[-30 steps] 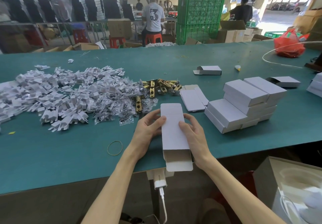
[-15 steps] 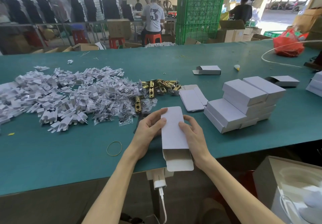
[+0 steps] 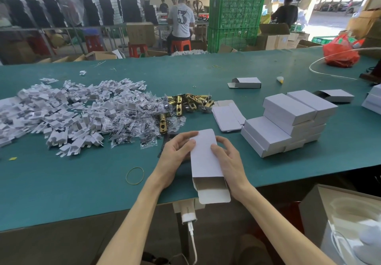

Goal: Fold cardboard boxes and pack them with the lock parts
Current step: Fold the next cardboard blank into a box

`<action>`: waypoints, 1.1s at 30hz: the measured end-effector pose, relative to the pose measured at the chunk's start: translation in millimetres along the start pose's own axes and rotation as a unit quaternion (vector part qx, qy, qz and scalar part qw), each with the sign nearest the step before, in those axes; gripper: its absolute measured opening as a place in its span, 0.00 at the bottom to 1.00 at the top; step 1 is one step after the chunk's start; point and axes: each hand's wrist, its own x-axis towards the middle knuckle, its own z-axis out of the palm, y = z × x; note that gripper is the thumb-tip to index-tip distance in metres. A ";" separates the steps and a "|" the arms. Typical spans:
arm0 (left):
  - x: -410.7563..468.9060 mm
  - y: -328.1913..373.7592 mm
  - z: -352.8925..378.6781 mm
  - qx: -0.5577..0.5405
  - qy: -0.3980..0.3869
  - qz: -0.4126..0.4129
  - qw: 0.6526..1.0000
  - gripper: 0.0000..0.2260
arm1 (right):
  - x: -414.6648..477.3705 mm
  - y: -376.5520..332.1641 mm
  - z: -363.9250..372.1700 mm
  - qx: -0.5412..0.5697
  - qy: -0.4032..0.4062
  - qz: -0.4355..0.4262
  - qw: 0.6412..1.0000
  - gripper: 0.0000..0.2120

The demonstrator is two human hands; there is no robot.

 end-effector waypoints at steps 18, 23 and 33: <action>-3.1 3.5 2.5 0.028 0.021 -0.030 0.999 0.22 | -4.0 -5.2 4.2 0.030 -0.022 0.000 0.999 0.21; 1.0 5.1 -4.1 -0.075 0.127 0.002 0.989 0.21 | -5.4 -6.4 4.4 -0.027 -0.059 -0.024 0.998 0.22; -0.3 16.4 -21.6 -0.262 0.025 0.044 0.964 0.41 | -2.1 -3.6 4.1 0.052 -0.002 -0.031 0.998 0.13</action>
